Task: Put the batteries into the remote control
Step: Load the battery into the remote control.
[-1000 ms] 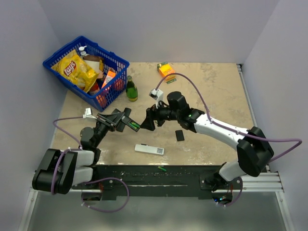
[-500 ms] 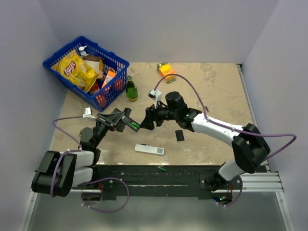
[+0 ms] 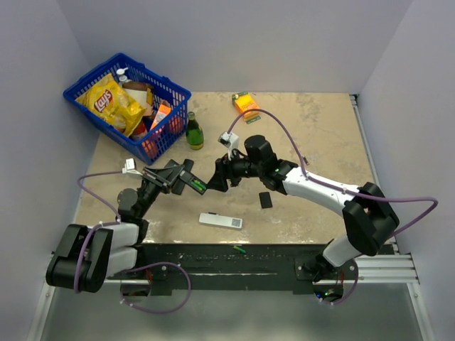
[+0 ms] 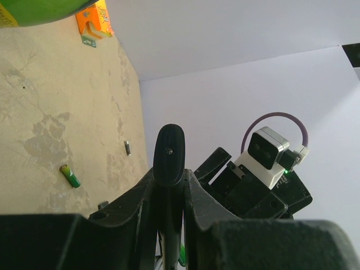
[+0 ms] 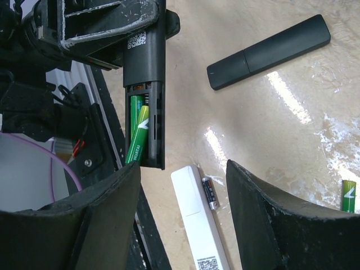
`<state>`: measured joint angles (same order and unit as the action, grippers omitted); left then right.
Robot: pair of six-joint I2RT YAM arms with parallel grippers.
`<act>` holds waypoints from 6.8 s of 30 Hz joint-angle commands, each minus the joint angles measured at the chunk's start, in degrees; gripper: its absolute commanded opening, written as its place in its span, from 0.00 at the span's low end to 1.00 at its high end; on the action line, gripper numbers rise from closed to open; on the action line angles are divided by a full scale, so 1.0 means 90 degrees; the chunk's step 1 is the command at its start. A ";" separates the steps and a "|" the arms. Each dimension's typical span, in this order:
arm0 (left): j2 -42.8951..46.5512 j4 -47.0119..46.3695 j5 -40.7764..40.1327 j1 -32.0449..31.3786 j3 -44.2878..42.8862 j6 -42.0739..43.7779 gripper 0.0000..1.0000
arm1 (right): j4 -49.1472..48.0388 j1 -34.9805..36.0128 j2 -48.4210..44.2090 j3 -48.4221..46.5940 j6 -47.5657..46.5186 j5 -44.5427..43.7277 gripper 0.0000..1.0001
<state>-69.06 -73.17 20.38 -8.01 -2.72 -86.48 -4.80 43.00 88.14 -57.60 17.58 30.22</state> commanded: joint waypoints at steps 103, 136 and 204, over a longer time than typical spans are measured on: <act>0.0495 -0.3843 -0.0087 -0.0301 0.1035 -0.0284 0.00 | -0.0815 -0.0022 -0.0057 0.0053 0.0029 0.0812 0.60; 0.0427 -0.3872 -0.0038 -0.0360 0.0996 -0.0225 0.00 | -0.0395 -0.0022 -0.0086 -0.0152 -0.0225 0.1242 0.59; 0.0730 -0.3609 0.0050 -0.0360 0.0967 -0.0323 0.00 | -0.0737 -0.0169 -0.0428 -0.0045 -0.0088 0.1603 0.70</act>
<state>-63.29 -73.19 20.40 -11.03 -2.72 -88.97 -9.17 41.67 86.61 -56.64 16.73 42.37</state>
